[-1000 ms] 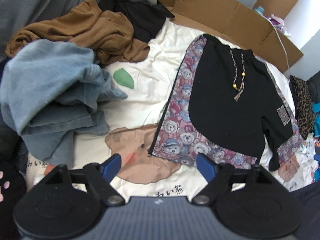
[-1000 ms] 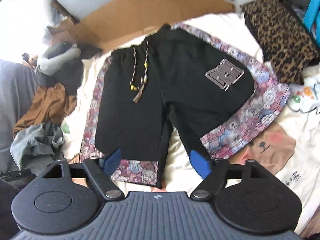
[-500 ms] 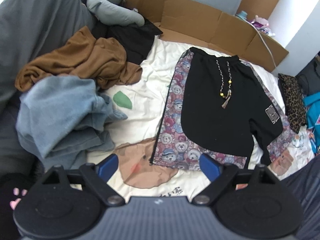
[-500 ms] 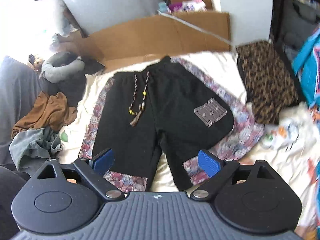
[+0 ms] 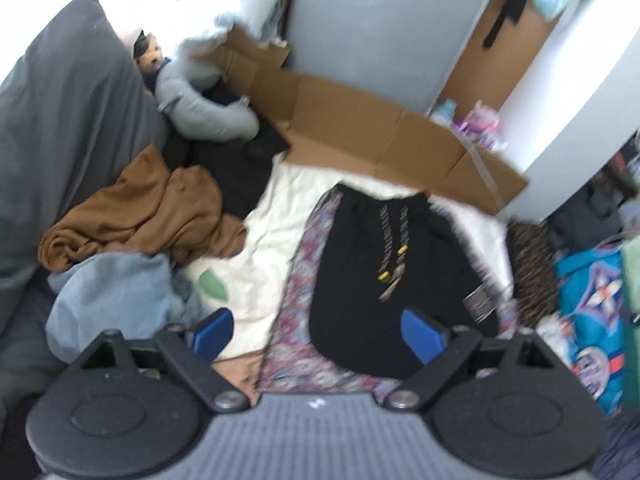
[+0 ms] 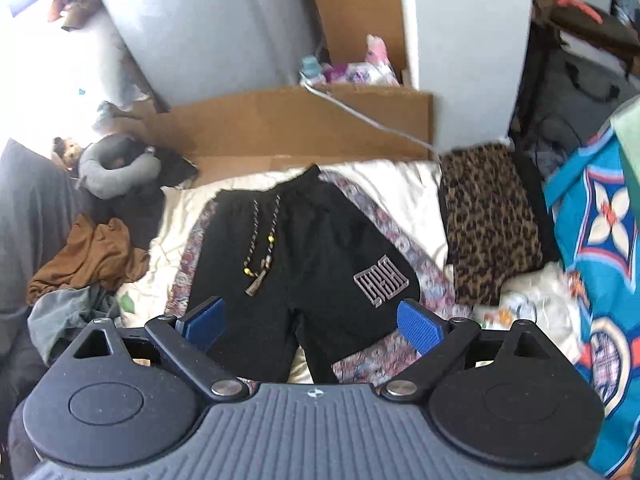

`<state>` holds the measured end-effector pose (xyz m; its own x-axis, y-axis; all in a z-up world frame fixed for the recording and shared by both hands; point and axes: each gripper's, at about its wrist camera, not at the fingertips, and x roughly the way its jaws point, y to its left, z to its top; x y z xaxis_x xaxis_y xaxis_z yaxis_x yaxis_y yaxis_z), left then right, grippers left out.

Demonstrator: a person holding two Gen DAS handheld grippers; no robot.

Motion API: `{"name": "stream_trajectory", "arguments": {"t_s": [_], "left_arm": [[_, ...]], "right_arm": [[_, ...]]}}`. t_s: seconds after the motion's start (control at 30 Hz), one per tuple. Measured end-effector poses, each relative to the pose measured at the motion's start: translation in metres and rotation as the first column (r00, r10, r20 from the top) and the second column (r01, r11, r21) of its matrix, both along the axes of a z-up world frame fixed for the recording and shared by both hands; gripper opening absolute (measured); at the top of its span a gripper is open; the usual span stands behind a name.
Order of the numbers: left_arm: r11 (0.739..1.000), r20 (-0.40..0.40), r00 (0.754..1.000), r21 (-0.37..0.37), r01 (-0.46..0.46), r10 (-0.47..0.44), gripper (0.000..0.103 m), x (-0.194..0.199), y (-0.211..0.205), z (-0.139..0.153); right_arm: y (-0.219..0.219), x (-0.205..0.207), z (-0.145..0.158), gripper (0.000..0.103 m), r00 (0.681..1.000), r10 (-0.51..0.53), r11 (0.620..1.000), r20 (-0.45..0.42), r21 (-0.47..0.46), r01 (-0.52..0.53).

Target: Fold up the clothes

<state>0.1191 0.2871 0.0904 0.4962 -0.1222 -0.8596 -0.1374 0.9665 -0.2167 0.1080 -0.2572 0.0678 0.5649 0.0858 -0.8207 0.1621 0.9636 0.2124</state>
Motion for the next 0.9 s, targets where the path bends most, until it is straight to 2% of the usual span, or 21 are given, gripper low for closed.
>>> {"name": "stream_trajectory", "arguments": {"t_s": [0.1,0.23,0.4,0.57,0.7,0.9], "left_arm": [[1.0,0.021,0.999,0.003,-0.029,0.029,0.094,0.0,-0.02,0.023],[1.0,0.04,0.999,-0.023,0.006,-0.005,0.094,-0.001,-0.055,0.04],[0.998,0.026,0.998,-0.041,0.052,-0.051,0.094,0.007,-0.102,0.052],[0.994,0.043,0.996,-0.061,0.087,-0.084,0.094,0.017,-0.147,0.065],[0.996,0.044,0.997,-0.052,0.073,-0.07,0.095,0.026,-0.183,0.058],[0.994,0.007,0.999,-0.1,0.046,-0.045,0.094,0.037,-0.218,0.03]], "right_arm": [[-0.004,0.005,0.016,0.097,0.997,0.071,0.998,0.014,0.002,-0.071],[-0.006,0.012,0.023,0.097,0.992,0.125,0.992,0.008,0.0,-0.125],[-0.014,0.012,0.012,0.096,0.984,0.179,0.984,0.018,0.019,-0.18],[-0.044,0.017,-0.008,0.096,0.989,0.144,0.985,0.033,0.094,-0.146],[-0.063,0.022,-0.028,0.096,0.99,0.132,0.981,0.048,0.135,-0.137],[-0.094,0.028,-0.058,0.096,0.993,0.082,0.971,0.086,0.217,-0.099]]}}
